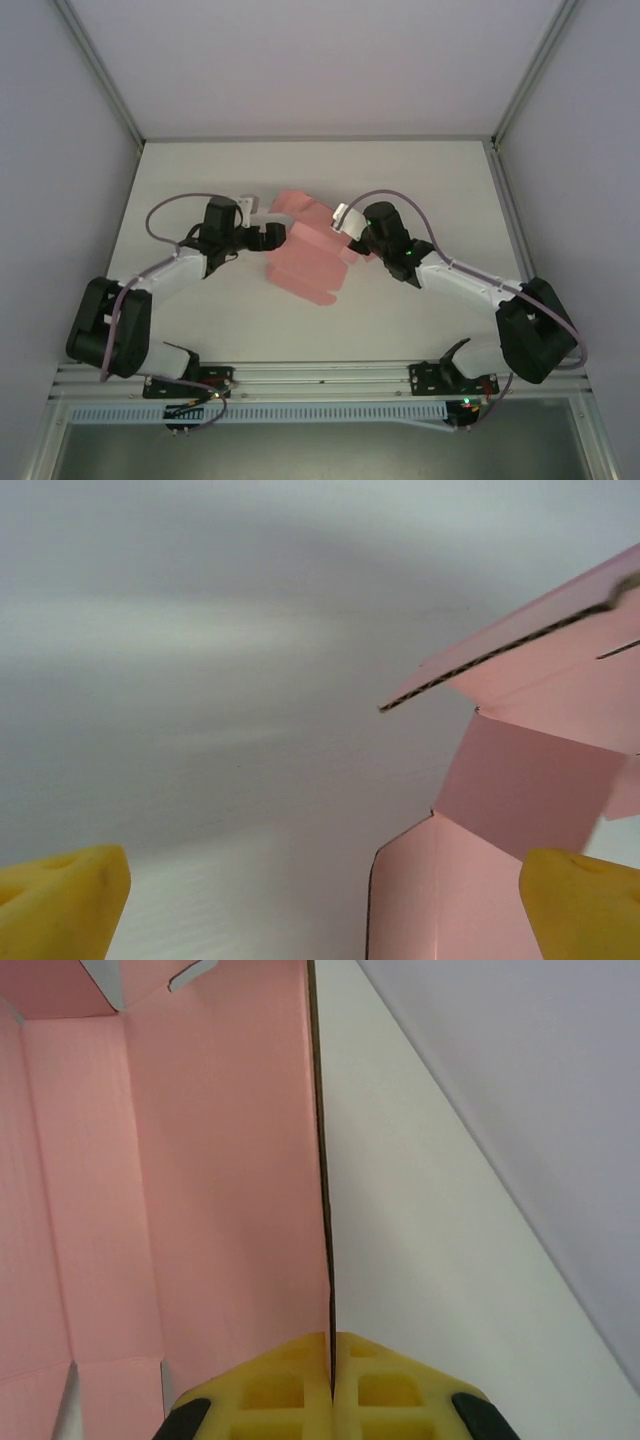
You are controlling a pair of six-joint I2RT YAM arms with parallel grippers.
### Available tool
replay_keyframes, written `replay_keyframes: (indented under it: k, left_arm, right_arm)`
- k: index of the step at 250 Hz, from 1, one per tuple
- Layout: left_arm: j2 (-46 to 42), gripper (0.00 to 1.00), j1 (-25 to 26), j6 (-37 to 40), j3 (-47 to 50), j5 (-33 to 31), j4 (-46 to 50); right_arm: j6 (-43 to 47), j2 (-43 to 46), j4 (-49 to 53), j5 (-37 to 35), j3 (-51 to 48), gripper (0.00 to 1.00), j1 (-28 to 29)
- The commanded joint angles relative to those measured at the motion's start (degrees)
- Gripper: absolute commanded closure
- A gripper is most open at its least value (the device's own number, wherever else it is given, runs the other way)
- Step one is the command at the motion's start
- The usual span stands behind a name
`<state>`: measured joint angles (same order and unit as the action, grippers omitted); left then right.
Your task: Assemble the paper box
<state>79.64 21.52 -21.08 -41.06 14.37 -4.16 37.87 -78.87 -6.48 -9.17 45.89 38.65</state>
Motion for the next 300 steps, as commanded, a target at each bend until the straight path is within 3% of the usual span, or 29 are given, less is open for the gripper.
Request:
replay_keyframes:
  k: [1, 50, 160, 214, 242, 300]
  left_arm:
    - [-3.9, 0.00, -1.1, -0.6, 1.7, -4.3, 5.1]
    - [-8.3, 0.00, -2.4, -0.8, 2.3, -7.8, 8.1]
    - [-7.9, 0.00, -4.8, -1.2, 2.6, -7.0, 7.9]
    - [-6.6, 0.00, -5.8, -1.1, 2.2, -7.0, 7.8]
    - [-5.5, 0.00, -7.2, -1.4, 1.7, -6.8, 7.1]
    - [0.0, 0.00, -11.4, -3.6, -1.3, -3.2, 3.3]
  right_arm:
    - [5.8, -1.7, 3.2, -3.7, 3.4, 1.00, 0.2]
    - [11.6, -4.0, 2.2, -7.8, 4.7, 1.00, 1.7]
    - [24.2, -12.4, -7.3, -20.3, 2.6, 1.00, 6.8]
    - [29.9, -18.8, -28.7, -24.2, -2.7, 1.00, 6.8]
    - [31.4, -20.3, -34.1, -24.7, -3.3, 1.00, 6.8]
    - [30.3, -17.0, -33.8, -22.5, -3.3, 1.00, 6.8]
